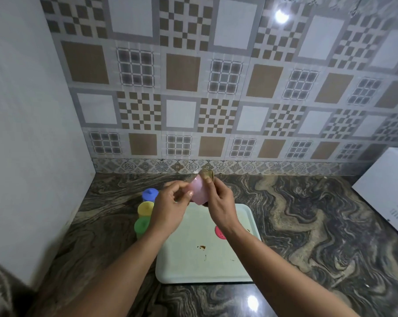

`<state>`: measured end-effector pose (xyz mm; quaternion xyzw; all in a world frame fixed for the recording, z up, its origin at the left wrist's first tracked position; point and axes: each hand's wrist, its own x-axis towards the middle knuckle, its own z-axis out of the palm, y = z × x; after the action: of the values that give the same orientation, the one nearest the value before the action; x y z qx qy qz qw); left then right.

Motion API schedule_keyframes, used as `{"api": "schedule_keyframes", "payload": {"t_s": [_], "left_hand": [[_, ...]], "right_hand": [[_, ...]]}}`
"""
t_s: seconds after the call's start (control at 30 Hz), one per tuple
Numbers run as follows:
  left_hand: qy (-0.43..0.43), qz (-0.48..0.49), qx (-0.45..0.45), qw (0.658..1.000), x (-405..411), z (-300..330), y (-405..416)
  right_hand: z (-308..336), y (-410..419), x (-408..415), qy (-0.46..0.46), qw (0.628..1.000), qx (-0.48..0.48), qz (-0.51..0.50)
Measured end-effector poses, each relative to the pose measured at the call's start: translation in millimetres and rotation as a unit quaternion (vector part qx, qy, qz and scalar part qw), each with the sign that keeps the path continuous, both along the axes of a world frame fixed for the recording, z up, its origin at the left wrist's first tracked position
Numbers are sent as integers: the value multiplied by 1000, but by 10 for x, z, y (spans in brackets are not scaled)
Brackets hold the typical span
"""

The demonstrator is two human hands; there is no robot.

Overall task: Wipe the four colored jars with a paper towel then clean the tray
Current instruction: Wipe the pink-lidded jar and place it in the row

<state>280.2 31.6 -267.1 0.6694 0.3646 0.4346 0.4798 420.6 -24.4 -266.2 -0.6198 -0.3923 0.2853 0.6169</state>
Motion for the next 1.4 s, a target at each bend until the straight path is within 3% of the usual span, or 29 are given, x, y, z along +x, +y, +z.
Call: {"api": "schedule_keyframes", "payload": {"t_s": [0.13,0.2,0.27,0.33,0.37,0.4,0.5,0.6,0.7,0.8,0.87,0.9,0.93,1.07,1.17,1.23,1.3,1.33,1.4], "left_hand": [[-44,16,-95,994,43,49,-69],[-72,4,-115,991,56,89,-135],[-87,-18,-110,990,51,95,-174],[-79,-48,-96,991,11,53,-160],[-87,-68,-103,989,-5,32,-149],[-92,-74,-113,987,-5,-8,-131],[-116,-13,-158,980,4,3,-142],[-171,-7,-219,961,24,60,-152],[-170,-33,-201,964,21,70,-156],[-163,-87,-171,968,-10,36,-159],[-164,-110,-176,965,-48,-3,-134],[-157,-114,-174,965,-55,-13,-120],[-147,-109,-171,968,-51,-27,-115],[-148,-40,-188,970,-13,21,-104],[-142,-41,-183,972,4,69,-135],[-148,-66,-162,973,-11,84,-155],[-164,-87,-147,972,-42,66,-164],[-165,-81,-137,973,-55,39,-157],[-128,-30,-69,989,-73,-39,-118]], "right_hand": [[-204,-59,-25,-257,962,84,-41],[-192,-128,-60,-328,935,130,-31],[-177,-133,-77,-250,959,126,-39],[18,-113,-82,24,999,39,-15],[65,-85,-48,117,993,-14,-6],[98,-76,-26,134,990,-44,3],[-39,-55,-34,-63,998,14,-15],[-189,-82,-78,-256,963,80,-28],[-247,-155,-134,-329,933,143,-29],[-206,-190,-179,-205,967,141,-58],[-71,-130,-153,43,997,43,-42],[-39,-91,-126,113,993,-10,-37],[-20,-84,-117,116,992,-35,-28],[-147,-107,-157,-121,991,54,-31],[-207,-109,-203,-234,967,92,-37],[-135,-100,-231,-173,979,88,-55],[51,-67,-238,26,999,24,-41],[140,-61,-214,100,995,-20,-20],[250,-67,-195,161,984,-76,16]]}}
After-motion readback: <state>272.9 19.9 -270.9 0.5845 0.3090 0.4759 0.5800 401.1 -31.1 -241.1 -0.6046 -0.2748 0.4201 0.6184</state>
